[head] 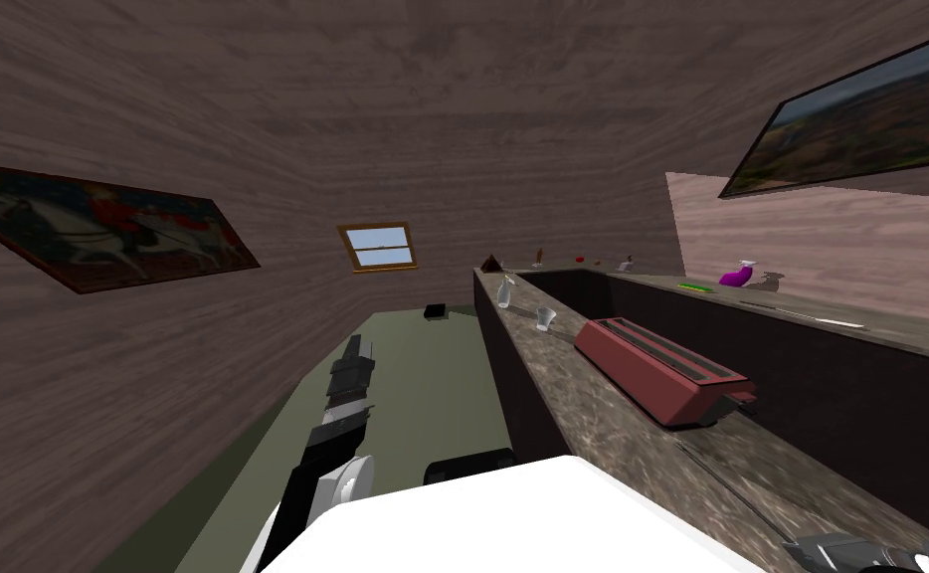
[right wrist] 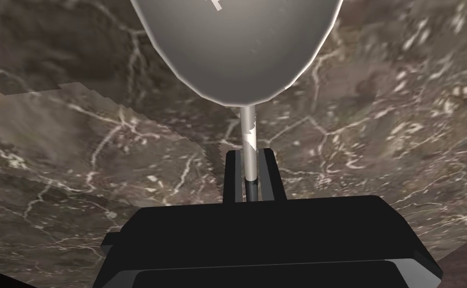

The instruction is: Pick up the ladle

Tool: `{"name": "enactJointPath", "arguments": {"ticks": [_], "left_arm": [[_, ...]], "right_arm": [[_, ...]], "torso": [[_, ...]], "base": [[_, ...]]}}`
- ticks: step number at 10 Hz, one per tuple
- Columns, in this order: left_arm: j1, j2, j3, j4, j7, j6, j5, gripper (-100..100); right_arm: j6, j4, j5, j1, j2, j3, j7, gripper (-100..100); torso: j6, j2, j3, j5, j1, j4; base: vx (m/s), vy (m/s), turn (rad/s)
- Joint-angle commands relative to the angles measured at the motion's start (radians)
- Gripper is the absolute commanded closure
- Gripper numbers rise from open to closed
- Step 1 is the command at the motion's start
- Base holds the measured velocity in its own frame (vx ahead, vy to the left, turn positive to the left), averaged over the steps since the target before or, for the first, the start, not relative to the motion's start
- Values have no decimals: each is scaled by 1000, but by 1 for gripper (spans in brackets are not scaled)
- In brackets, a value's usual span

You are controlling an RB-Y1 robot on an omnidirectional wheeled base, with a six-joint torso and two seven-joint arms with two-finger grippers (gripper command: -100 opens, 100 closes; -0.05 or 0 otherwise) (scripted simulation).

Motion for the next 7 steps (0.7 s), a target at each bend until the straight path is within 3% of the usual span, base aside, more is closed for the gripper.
{"name": "enactJointPath", "arguments": {"ticks": [1, 2, 3, 4, 7], "left_arm": [[0, 0, 0, 0, 0, 0, 0, 0], [0, 0, 0, 0, 0, 0, 0, 0], [0, 0, 0, 0, 0, 0, 0, 0], [0, 0, 0, 0, 0, 0, 0, 0], [0, 0, 0, 0, 0, 0, 0, 0]], "right_arm": [[0, 0, 0, 0, 0, 0, 0, 100], [0, 0, 0, 0, 0, 0, 0, 100], [0, 0, 0, 0, 0, 0, 0, 0], [-25, 14, -15, 27, -36, -27, -3, 100], [-55, 35, -27, 42, -74, -44, -12, 100]], "torso": [[0, 0, 0, 0, 0, 0], [0, 0, 0, 0, 0, 0], [0, 0, 0, 0, 0, 0], [0, 0, 0, 0, 0, 0], [0, -1, -1, 0, -1, 0]], "base": [[0, 0, 0], [0, 0, 0], [0, 0, 0], [16, -19, -56], [10, -9, -60]]}}
